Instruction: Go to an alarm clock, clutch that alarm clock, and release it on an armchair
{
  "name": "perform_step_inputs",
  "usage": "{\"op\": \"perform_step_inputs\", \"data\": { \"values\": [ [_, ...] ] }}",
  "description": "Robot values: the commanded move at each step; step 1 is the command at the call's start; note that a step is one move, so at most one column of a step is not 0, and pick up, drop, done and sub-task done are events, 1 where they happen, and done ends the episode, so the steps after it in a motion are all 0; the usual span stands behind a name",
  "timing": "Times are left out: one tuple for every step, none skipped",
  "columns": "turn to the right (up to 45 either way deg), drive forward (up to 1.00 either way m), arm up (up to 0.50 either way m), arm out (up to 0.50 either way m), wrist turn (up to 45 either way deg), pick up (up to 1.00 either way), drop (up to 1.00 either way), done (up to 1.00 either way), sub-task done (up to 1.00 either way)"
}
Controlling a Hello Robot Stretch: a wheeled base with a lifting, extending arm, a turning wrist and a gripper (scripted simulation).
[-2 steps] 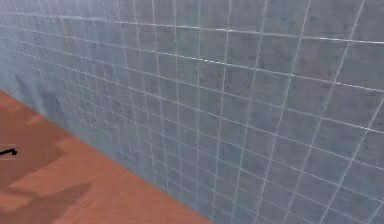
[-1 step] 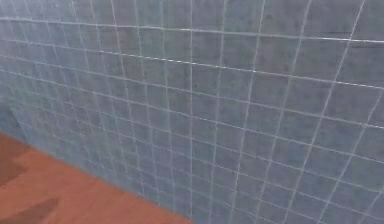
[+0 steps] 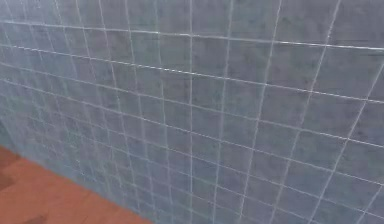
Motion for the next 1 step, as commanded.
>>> {"op": "perform_step_inputs", "data": {
  "values": [
    [-45.0, 0.0, 0.0, 0.0, 0.0, 0.0, 0.0, 0.0, 0.0]
  ]
}}
